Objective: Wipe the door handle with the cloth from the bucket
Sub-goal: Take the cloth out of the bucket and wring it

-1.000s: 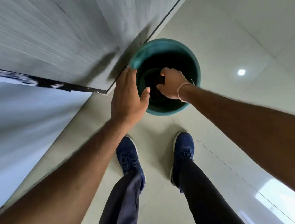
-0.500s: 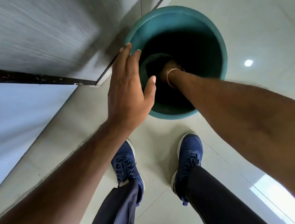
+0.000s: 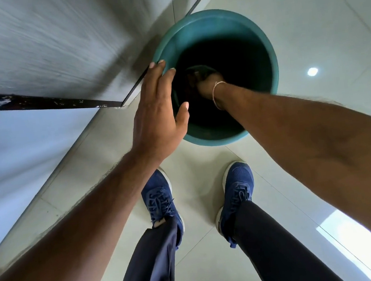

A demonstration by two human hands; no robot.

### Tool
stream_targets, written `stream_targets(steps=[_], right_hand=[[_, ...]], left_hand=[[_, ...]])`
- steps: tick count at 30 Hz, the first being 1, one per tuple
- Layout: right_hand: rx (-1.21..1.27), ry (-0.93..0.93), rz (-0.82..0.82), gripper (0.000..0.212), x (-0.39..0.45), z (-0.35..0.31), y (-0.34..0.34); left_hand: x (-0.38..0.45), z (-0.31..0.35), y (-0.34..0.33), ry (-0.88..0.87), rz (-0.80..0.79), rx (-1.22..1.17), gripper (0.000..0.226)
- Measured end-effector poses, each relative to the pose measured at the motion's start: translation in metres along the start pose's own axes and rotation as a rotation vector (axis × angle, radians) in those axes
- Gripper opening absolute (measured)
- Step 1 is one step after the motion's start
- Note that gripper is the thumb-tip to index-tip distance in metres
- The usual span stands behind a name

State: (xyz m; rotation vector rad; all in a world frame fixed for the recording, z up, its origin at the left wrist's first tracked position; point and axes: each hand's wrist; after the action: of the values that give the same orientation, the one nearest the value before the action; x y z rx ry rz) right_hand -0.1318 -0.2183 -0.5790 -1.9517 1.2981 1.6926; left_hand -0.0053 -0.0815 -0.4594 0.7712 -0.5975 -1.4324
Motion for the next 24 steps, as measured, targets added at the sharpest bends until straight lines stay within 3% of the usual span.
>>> stream_targets(steps=[6,9,12,15,17,20,24], right_hand=[[0.176,0.017,0.074,0.018,-0.077,-0.012,0.021],[0.343,0.04,0.066,0.029,-0.125,-0.012,0.047],[0.499,0.099,-0.031,0.032,-0.185,-0.016,0.079],[0.677,0.098,-0.18,0.064,-0.254,-0.026,0.109],[0.759,0.079,-0.285,0.066,-0.292,-0.03,0.125],[0.807,0.039,-0.405,0.059,-0.354,-0.039,0.152],[0.778,0.052,-0.432,0.067,-0.427,-0.052,0.184]], left_hand=[[-0.001,0.009,0.022,0.052,-0.028,-0.062,0.061],[-0.001,0.036,0.043,0.174,0.009,-0.237,0.057],[0.004,0.074,0.076,0.512,0.031,-0.676,0.052],[0.01,0.107,0.12,0.675,-0.023,-0.935,0.048],[0.01,0.129,0.149,0.675,-0.083,-1.074,0.054],[0.004,0.17,0.193,0.605,-0.149,-1.103,0.035],[-0.009,0.225,0.247,0.57,-0.141,-1.129,0.025]])
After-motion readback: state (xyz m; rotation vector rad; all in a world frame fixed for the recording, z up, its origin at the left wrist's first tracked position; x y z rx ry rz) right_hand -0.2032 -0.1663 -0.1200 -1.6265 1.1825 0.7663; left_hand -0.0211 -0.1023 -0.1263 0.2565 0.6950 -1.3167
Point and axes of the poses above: each hand's wrist, its own x-axis towards the middle knuckle, its own y-axis out of the back of the hand, z = x × y, and after that the axes turned 9 degrees about -y, right-handed
